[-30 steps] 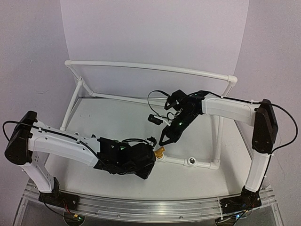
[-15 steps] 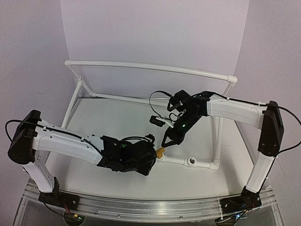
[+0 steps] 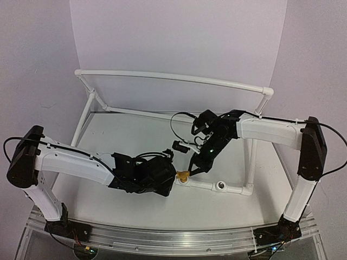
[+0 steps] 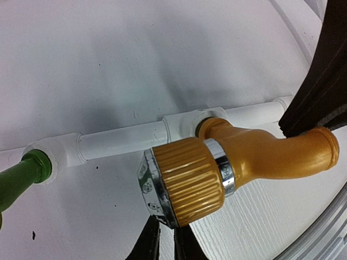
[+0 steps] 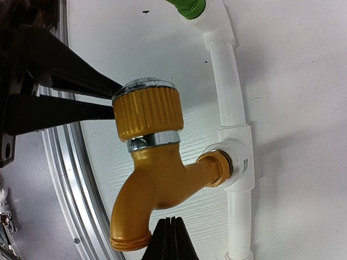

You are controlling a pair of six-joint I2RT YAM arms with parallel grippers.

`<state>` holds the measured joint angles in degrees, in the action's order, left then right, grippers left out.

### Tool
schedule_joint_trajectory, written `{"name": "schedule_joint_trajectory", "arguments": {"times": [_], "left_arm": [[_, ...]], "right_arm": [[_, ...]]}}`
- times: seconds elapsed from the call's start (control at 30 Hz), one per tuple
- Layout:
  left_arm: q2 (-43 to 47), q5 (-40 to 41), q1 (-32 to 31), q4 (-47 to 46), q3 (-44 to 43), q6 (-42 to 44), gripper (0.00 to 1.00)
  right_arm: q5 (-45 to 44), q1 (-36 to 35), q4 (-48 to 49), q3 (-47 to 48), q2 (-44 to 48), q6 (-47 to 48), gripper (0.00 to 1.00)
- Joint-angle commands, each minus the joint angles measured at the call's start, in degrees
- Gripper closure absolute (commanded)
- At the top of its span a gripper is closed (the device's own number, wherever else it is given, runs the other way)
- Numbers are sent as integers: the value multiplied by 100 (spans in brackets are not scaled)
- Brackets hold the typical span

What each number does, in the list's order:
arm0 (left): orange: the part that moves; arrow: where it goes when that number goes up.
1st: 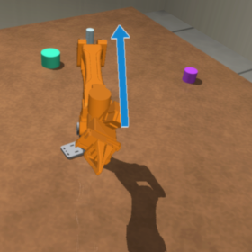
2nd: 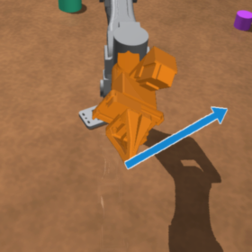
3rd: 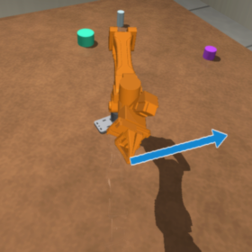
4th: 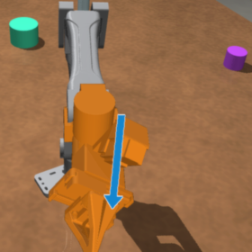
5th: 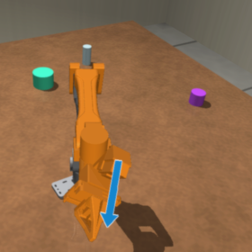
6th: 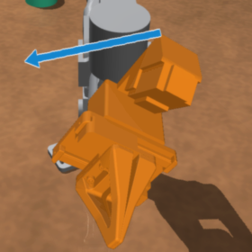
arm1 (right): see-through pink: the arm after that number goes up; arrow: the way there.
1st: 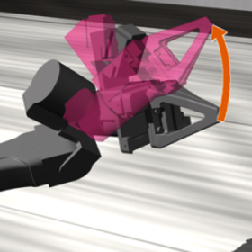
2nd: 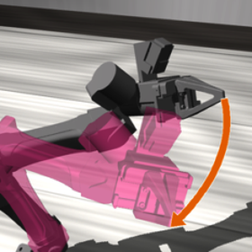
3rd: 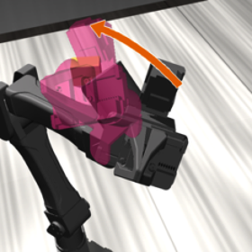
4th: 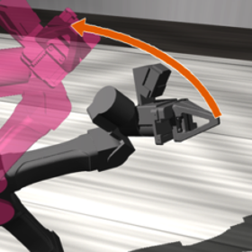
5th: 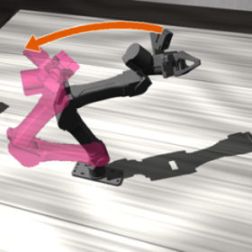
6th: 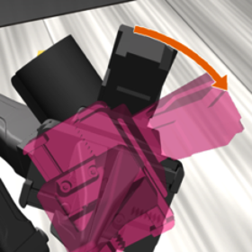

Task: Install the water faucets

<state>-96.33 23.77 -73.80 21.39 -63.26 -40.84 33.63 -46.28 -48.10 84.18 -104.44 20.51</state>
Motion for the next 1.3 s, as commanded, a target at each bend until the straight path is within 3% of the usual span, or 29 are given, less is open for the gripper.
{"name": "schedule_joint_trajectory", "arguments": {"times": [0.0, 0.6, 0.93, 1.27], "left_arm": [[216, 448, 243, -727, -70, 28, 89], [441, -37, 590, -1528, 409, -108, 89], [541, -537, 829, -2342, 722, -77, 89], [930, -519, 870, -2140, 1033, -573, 88]], "right_arm": [[640, -323, -235, -68, 350, 134, 100], [-81, -590, -21, -105, 601, 925, 100], [243, -676, 95, -249, 636, 744, 100], [77, -239, 47, 203, 995, 486, 100]]}}
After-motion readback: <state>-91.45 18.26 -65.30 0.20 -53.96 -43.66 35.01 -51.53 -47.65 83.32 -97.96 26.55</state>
